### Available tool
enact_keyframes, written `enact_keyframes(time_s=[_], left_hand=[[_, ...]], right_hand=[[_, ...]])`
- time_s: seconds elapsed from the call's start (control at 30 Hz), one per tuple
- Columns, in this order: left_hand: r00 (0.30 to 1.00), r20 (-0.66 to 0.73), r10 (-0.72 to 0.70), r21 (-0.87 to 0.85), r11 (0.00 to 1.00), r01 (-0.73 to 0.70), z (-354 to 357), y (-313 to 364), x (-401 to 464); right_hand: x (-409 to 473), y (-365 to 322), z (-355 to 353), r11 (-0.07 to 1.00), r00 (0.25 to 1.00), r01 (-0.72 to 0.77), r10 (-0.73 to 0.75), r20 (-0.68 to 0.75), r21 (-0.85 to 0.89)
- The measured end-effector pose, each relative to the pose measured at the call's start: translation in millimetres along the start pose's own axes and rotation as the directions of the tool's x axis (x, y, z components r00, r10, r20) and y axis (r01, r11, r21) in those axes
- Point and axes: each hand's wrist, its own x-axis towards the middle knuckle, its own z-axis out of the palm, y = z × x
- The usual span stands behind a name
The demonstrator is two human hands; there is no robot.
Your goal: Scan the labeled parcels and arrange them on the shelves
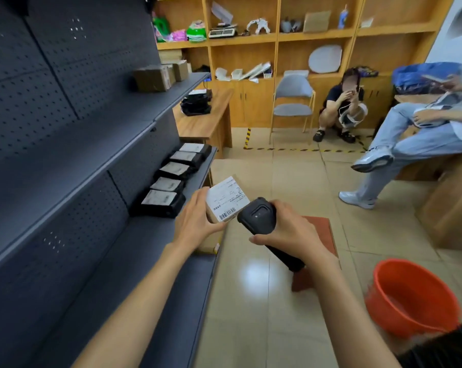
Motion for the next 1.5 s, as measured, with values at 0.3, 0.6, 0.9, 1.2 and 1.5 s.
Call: enact_keyframes(time_s=[0.3, 0.6, 0.9, 1.2, 1.5], left_hand=[[0.989, -0.147, 0.026, 0.076, 0.997, -0.015, 10.7, -8.6, 223.7], [0.929, -0.35, -0.123, 0.186, 0.962, 0.198, -16.7, -20.8, 382.9], [0.77, -0.535, -0.348, 0.216, 0.825, 0.522, -90.6, -71.9, 437.9], [0.642, -0.512, -0.571, 0.163, 0.669, 0.725, -116.1, -151.3, 470.7], [0.582, -0.4, -0.708, 0.117, 0.59, 0.799, -120.8, -195.3, 520.5]], right_hand=[[230.7, 5.8, -51.5, 0.993, 0.993, 0.112, -0.11, -0.044, 0.031], [438.3, -14.3, -87.1, 0.932, 0.93, 0.356, -0.36, 0.074, 0.064], [577.1, -103.6, -81.2, 0.778, 0.758, 0.623, -0.627, 0.178, 0.085], [662.7, -177.4, -35.6, 0.718, 0.686, 0.687, -0.691, 0.23, 0.108], [714.0, -206.8, -21.5, 0.684, 0.642, 0.72, -0.72, 0.264, 0.113]])
